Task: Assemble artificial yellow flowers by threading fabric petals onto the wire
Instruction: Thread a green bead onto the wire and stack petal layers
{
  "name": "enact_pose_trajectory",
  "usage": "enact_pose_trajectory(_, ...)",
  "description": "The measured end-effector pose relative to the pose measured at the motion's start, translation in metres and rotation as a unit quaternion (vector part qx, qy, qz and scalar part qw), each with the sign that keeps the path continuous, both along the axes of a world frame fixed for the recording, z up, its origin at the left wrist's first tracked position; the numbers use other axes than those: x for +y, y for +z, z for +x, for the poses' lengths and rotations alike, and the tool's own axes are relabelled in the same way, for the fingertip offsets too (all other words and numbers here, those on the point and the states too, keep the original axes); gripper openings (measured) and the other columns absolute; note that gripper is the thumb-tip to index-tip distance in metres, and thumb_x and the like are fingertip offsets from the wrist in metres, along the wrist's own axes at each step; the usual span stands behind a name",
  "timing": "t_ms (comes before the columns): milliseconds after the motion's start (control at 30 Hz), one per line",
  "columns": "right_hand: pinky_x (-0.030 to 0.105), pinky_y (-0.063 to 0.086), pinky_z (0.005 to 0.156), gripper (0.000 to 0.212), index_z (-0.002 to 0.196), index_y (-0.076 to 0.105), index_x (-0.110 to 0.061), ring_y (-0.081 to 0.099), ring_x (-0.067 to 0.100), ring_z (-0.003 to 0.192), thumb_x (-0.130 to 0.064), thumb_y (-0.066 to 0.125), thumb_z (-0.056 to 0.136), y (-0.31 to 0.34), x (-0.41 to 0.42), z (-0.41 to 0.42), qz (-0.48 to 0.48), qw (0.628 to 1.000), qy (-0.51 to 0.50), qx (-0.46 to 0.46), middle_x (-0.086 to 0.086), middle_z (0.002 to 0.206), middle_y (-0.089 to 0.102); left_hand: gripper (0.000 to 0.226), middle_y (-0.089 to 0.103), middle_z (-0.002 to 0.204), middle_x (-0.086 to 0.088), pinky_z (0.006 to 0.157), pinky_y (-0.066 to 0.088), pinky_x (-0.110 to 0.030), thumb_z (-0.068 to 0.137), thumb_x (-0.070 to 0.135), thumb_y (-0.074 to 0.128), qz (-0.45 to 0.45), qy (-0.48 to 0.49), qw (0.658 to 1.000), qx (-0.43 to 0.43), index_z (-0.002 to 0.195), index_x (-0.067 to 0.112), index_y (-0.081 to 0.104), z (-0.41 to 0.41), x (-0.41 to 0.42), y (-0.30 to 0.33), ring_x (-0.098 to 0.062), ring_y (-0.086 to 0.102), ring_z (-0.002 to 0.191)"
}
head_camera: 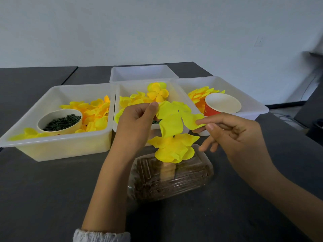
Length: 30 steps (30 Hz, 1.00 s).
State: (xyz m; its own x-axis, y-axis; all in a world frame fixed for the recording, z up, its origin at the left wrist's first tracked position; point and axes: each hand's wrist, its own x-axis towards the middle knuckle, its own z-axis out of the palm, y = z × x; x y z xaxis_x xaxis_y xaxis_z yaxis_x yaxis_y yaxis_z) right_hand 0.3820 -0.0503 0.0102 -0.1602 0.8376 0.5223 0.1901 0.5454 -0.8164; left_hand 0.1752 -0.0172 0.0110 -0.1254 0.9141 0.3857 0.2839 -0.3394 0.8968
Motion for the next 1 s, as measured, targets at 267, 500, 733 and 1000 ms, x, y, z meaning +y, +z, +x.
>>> enact_pose_trajectory(267, 0.021, 0.050, 0.049, 0.020, 0.097, 0.070, -0.014, 0.067, 0.017, 0.052, -0.008, 0.052, 0.093, 0.003, 0.000, 0.000, -0.007, 1.000, 0.003, -0.002, -0.004, 0.086, 0.075, 0.050, 0.039, 0.044, 0.013, 0.043, 0.029, -0.015, 0.101, 0.022, 0.051, -0.012, 0.005, 1.000, -0.017, 0.053, 0.011, 0.045, 0.002, 0.007, -0.004, -0.002, 0.035, 0.042)
enact_pose_trajectory(500, 0.026, 0.048, 0.047, 0.023, 0.097, 0.069, -0.014, 0.065, 0.017, 0.050, -0.002, 0.050, 0.095, 0.006, 0.001, -0.003, 0.001, 1.000, 0.000, -0.003, -0.004, 0.086, 0.075, 0.053, 0.038, 0.042, 0.013, 0.036, 0.031, -0.007, 0.100, 0.013, 0.052, -0.052, -0.004, 0.996, -0.068, 0.048, 0.014, 0.044, 0.005, 0.008, -0.007, -0.001, 0.039, 0.034)
enact_pose_trajectory(733, 0.014, 0.045, 0.048, 0.017, 0.093, 0.070, -0.013, 0.061, 0.017, 0.045, -0.013, 0.053, 0.091, -0.002, -0.001, -0.001, -0.015, 1.000, 0.009, -0.012, 0.001, 0.080, 0.073, 0.054, 0.041, 0.044, 0.009, 0.042, 0.028, -0.008, 0.099, 0.015, 0.053, -0.054, 0.001, 0.999, 0.006, 0.048, 0.009, 0.038, -0.002, 0.002, -0.018, 0.004, 0.047, 0.040)
enact_pose_trajectory(1000, 0.015, 0.046, 0.049, 0.016, 0.089, 0.070, -0.022, 0.060, 0.012, 0.047, -0.013, 0.057, 0.091, -0.025, -0.010, 0.000, -0.013, 0.994, -0.010, -0.111, -0.005, 0.075, 0.070, 0.045, 0.046, 0.060, -0.019, 0.058, 0.028, -0.031, 0.096, 0.025, 0.054, -0.054, 0.029, 0.988, 0.141, 0.064, -0.006, 0.048, -0.013, -0.007, -0.028, -0.014, 0.037, 0.057)
